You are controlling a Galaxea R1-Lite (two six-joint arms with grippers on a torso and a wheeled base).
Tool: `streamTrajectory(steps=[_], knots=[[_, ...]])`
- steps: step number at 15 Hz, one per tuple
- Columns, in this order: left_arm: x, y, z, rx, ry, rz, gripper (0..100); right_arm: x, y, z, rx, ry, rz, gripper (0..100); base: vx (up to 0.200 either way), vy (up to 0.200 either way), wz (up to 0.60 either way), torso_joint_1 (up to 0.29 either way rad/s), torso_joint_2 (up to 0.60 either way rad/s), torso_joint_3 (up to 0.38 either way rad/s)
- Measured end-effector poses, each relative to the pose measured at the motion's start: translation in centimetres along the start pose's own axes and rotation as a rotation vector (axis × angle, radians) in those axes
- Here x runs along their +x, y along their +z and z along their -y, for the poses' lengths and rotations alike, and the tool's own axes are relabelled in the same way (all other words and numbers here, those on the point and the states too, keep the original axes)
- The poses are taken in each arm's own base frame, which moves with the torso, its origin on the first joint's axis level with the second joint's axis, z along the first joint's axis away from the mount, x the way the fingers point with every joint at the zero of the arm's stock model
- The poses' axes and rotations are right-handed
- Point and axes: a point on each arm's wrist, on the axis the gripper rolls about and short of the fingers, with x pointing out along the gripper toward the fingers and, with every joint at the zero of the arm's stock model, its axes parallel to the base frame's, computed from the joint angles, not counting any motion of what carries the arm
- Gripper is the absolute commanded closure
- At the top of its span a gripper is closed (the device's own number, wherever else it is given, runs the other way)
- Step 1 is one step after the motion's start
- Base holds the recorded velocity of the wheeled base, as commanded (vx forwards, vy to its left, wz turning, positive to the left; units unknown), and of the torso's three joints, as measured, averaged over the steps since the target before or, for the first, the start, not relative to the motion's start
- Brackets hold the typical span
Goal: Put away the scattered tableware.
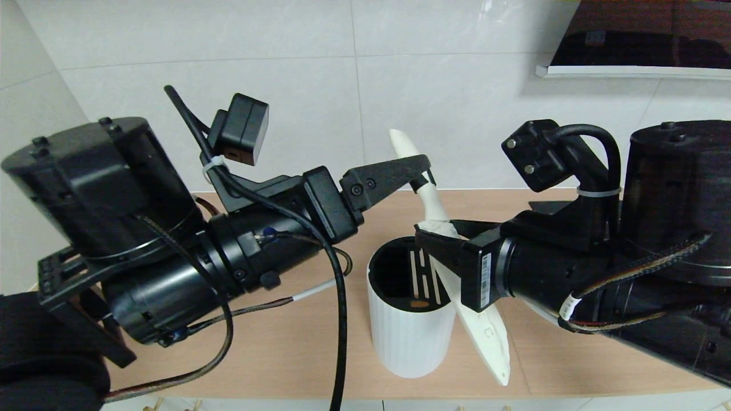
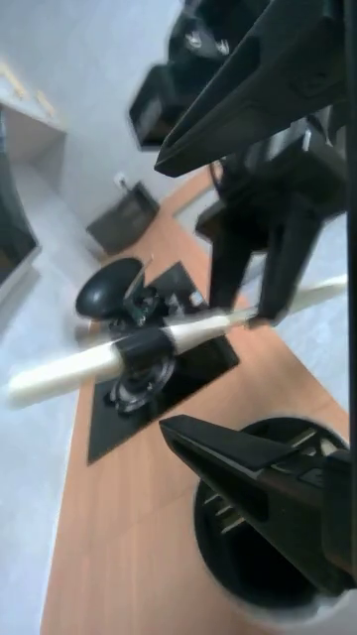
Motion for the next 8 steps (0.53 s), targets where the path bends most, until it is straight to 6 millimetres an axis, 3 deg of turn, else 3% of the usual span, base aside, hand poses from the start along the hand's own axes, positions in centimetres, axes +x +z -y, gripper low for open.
streamTrajectory(steps=[4, 8], knots=[[0.9, -1.6, -0.9, 0.045, 0.032, -0.005, 0, 0.2, -0.4, -0.7, 0.007, 0.020, -0.013, 100, 0.000, 0.000, 0.00, 0.000, 0.00, 0.000], [1.5, -1.9, -1.1, 0.063, 0.027, 0.018, 0, 0.2, -0.4, -1.1, 0.014, 0.037, -0.001, 100, 0.000, 0.000, 0.00, 0.000, 0.00, 0.000]])
